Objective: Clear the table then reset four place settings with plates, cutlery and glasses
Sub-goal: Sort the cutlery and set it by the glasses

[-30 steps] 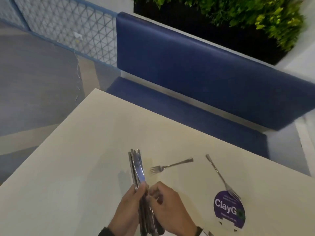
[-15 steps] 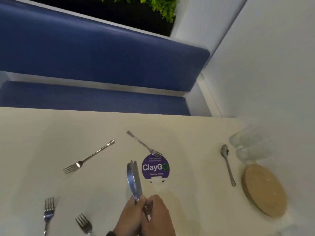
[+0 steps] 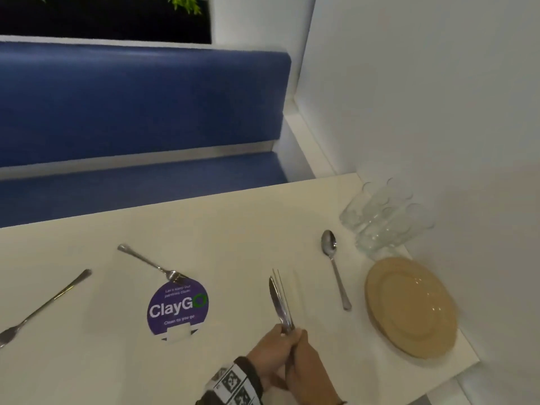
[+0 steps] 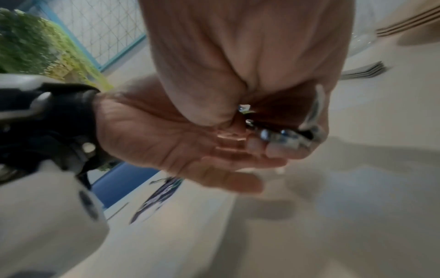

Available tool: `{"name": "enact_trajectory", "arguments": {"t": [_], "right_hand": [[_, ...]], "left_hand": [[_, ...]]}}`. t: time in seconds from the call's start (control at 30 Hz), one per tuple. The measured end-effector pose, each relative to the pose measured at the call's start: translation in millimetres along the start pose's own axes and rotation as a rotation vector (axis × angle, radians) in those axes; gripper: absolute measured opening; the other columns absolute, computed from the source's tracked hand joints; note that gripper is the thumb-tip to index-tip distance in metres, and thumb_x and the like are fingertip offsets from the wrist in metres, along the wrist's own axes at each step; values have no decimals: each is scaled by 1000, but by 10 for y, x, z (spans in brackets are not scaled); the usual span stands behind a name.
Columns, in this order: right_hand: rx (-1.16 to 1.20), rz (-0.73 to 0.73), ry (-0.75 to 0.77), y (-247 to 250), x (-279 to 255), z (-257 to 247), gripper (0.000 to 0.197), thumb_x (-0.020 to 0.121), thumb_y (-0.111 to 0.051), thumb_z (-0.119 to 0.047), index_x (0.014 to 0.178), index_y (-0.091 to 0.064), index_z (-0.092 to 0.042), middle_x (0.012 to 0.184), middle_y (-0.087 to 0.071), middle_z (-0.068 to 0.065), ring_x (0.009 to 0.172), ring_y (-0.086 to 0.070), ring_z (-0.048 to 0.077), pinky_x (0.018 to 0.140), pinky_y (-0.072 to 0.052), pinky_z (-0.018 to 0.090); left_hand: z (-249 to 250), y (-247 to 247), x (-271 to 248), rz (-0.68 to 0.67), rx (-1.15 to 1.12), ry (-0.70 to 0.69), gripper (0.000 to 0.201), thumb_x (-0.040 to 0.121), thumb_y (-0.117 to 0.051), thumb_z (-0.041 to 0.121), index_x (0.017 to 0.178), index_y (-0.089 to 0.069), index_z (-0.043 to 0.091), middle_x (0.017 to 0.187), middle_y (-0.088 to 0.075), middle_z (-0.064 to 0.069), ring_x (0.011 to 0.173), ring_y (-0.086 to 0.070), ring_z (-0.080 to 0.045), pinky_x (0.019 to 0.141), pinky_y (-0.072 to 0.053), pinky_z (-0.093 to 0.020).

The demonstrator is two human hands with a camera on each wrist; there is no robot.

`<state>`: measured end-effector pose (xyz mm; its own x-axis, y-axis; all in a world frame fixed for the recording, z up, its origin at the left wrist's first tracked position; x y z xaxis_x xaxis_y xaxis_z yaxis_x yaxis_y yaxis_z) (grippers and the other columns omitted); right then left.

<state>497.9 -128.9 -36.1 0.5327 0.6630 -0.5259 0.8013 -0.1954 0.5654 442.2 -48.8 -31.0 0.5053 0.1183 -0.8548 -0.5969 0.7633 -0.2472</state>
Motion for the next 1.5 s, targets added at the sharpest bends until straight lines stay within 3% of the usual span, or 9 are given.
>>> {"name": "enact_trajectory", "arguments": {"t": [0.07, 0.17, 0.33, 0.47, 0.63, 0.87, 1.03, 1.2, 1.5], "right_hand": [[-81, 76, -61, 205, 284, 102, 14, 96, -48, -17, 108, -41, -18, 94, -56, -6, 94, -64, 27, 79, -54, 34], [-125, 167, -180, 473, 664, 113, 16, 96, -39, -15, 112, -38, -14, 107, -60, 8, 93, -63, 27, 81, -52, 42], [-278, 185, -107, 713, 992, -22, 22, 99, -40, -9, 122, -42, -9, 126, -47, 9, 71, -41, 9, 74, -44, 25], [-361, 191, -89, 834, 1106, -113, 23, 101, -44, -20, 123, -41, -14, 127, -51, 8, 113, -55, 21, 88, -45, 27], [-507, 196, 4, 993, 1147, -113, 26, 101, -45, -20, 125, -43, -13, 124, -52, 7, 113, -54, 21, 95, -47, 28], [-405, 210, 54, 1117, 1238, -23, 26, 100, -51, -32, 121, -48, -17, 122, -52, 3, 113, -54, 19, 82, -42, 24], [-402, 242, 22, 1125, 1234, 47, 16, 100, -47, -25, 116, -50, -21, 117, -55, 1, 106, -57, 20, 83, -50, 30], [-418, 243, 14, 1101, 1177, 79, 21, 100, -46, -29, 120, -47, -21, 121, -52, 2, 111, -54, 20, 81, -49, 29], [-430, 224, -16, 1117, 1154, 91, 28, 97, -50, -36, 120, -46, -19, 123, -50, 4, 113, -52, 21, 86, -49, 32]], "left_hand": [[216, -46, 123, 50, 140, -40, 36, 90, -59, 48, 116, -61, 23, 100, -67, 0, 86, -62, -17, 61, -53, -29], [585, -8, 224, 203, 177, -144, 35, 91, -61, 38, 115, -59, 12, 85, -66, -2, 68, -57, -16, 53, -41, -26], [967, -18, 363, 301, 179, -158, 28, 97, -58, 34, 115, -57, 13, 93, -68, -5, 78, -63, -21, 63, -52, -32], [1001, -134, 654, 323, 275, -184, 28, 91, -54, 34, 117, -57, 24, 113, -70, -10, 98, -71, -29, 81, -63, -46], [1067, -306, 792, 314, 277, -224, 32, 100, -40, 25, 128, -48, 37, 125, -65, -9, 109, -65, -30, 91, -59, -48], [1068, -379, 827, 386, 256, -250, 32, 96, -42, 26, 126, -50, 34, 121, -67, -7, 103, -68, -29, 88, -60, -47], [1030, -384, 743, 411, 214, -200, 35, 99, -43, 18, 129, -48, 35, 117, -67, -13, 92, -72, -34, 64, -64, -49], [966, -374, 738, 465, 260, -233, 37, 98, -46, 16, 132, -48, 31, 117, -64, -12, 83, -73, -32, 62, -64, -48], [903, -341, 664, 480, 258, -243, 32, 100, -47, 18, 131, -48, 26, 126, -59, -13, 91, -71, -30, 67, -65, -43]]}}
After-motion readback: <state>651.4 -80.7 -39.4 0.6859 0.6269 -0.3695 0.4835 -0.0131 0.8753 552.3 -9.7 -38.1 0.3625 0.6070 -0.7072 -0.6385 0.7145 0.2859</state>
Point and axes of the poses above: each hand's wrist, its own x-axis towards the middle knuckle, its own y-axis out of the back of the hand, z = x × y, the point moved 3 cm from there along x, towards the middle knuckle
